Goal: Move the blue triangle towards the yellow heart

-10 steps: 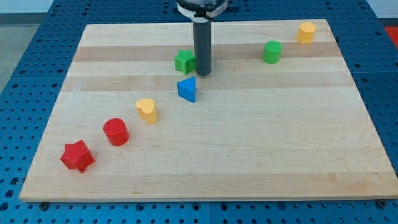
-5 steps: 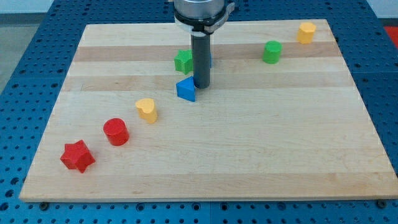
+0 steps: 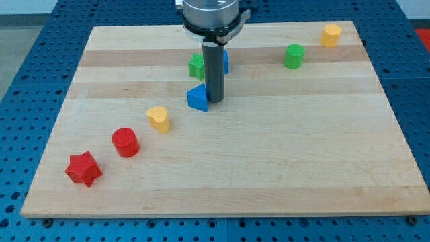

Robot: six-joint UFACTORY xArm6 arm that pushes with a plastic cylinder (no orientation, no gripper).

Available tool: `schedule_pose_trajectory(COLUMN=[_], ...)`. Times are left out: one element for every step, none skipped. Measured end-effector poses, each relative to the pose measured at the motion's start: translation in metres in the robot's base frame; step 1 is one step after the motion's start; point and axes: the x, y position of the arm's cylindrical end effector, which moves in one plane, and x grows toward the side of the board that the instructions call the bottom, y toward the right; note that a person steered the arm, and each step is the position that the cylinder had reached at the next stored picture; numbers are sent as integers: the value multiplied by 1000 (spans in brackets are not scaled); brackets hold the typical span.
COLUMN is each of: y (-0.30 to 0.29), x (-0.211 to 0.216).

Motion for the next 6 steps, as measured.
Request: schedule_pose_trajectory(y=[5, 6, 4, -1, -10, -15], x=[-4, -6, -6, -6, -5, -5])
